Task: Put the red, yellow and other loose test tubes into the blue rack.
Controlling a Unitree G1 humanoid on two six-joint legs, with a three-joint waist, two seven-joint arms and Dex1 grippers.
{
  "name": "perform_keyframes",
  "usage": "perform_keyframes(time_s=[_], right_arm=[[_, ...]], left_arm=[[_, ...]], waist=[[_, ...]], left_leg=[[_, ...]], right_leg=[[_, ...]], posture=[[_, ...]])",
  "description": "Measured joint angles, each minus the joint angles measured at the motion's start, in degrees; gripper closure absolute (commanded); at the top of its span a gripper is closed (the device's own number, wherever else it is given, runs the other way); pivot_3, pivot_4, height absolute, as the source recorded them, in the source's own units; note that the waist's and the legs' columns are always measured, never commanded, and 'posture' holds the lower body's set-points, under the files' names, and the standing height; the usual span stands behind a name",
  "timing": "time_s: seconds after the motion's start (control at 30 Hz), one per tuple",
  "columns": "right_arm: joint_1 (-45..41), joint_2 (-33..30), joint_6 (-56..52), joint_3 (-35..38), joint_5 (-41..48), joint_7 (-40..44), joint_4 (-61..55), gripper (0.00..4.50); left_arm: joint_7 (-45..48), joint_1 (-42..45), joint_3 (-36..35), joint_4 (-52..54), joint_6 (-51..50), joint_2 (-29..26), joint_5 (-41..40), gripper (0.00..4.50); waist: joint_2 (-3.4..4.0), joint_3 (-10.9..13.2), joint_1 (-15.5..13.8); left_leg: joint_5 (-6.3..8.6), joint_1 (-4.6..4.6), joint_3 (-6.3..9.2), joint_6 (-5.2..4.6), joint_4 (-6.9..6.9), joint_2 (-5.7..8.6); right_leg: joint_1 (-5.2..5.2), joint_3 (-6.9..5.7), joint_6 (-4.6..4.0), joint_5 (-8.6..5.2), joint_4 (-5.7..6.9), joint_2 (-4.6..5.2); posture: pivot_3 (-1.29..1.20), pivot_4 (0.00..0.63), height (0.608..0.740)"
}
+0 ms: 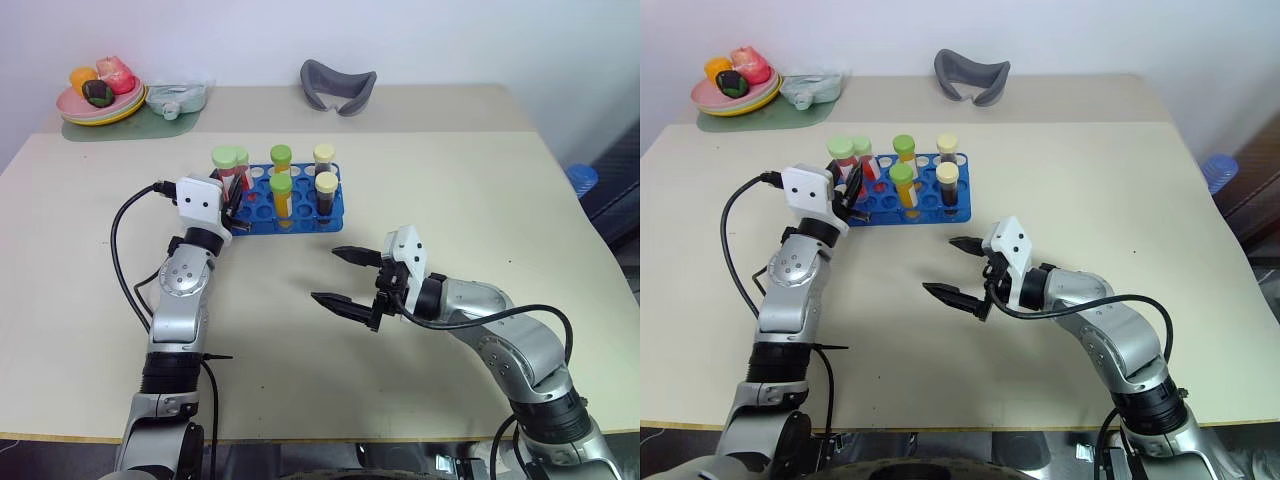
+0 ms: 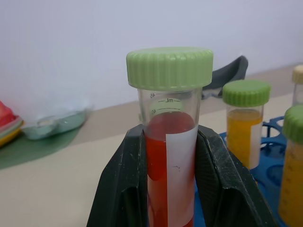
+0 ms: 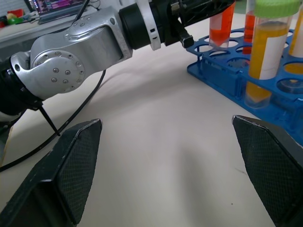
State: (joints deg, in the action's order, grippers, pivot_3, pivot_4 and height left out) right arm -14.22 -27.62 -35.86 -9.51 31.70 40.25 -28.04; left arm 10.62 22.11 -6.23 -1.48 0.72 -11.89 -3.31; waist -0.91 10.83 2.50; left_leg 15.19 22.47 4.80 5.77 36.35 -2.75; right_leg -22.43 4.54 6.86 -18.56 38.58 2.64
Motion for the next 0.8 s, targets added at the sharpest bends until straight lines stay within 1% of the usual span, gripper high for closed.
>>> perform_keyframes(time_s=[0.47, 0.8], right_arm=[[0.06, 0.20, -0.03, -0.05, 0.04, -0.12, 0.00, 0.00], [-0.12, 0.60, -0.03, -0.20, 0.01, -0.09, 0.01, 0.00]], left_arm=[[0.27, -3.15, 0.63, 5.03, -3.19, 2.12, -2.16, 3.75], [-0.20, -3.27, 0.93, 5.12, -5.15, 2.82, -2.35, 3.75]], waist=[[0.00, 0.00, -0.01], [0.00, 0.00, -0.08]], left_leg=[[0.00, -0.01, 0.01, 0.00, -0.01, 0.00], [0.00, -0.01, 0.01, 0.00, -0.02, 0.00]], right_leg=[[0.02, -0.01, 0.00, 0.00, -0.02, 0.00], [0.03, -0.01, 0.00, 0.00, -0.04, 0.00]], posture=[[0.00, 0.150, 0.740], [0.00, 0.150, 0.740]])
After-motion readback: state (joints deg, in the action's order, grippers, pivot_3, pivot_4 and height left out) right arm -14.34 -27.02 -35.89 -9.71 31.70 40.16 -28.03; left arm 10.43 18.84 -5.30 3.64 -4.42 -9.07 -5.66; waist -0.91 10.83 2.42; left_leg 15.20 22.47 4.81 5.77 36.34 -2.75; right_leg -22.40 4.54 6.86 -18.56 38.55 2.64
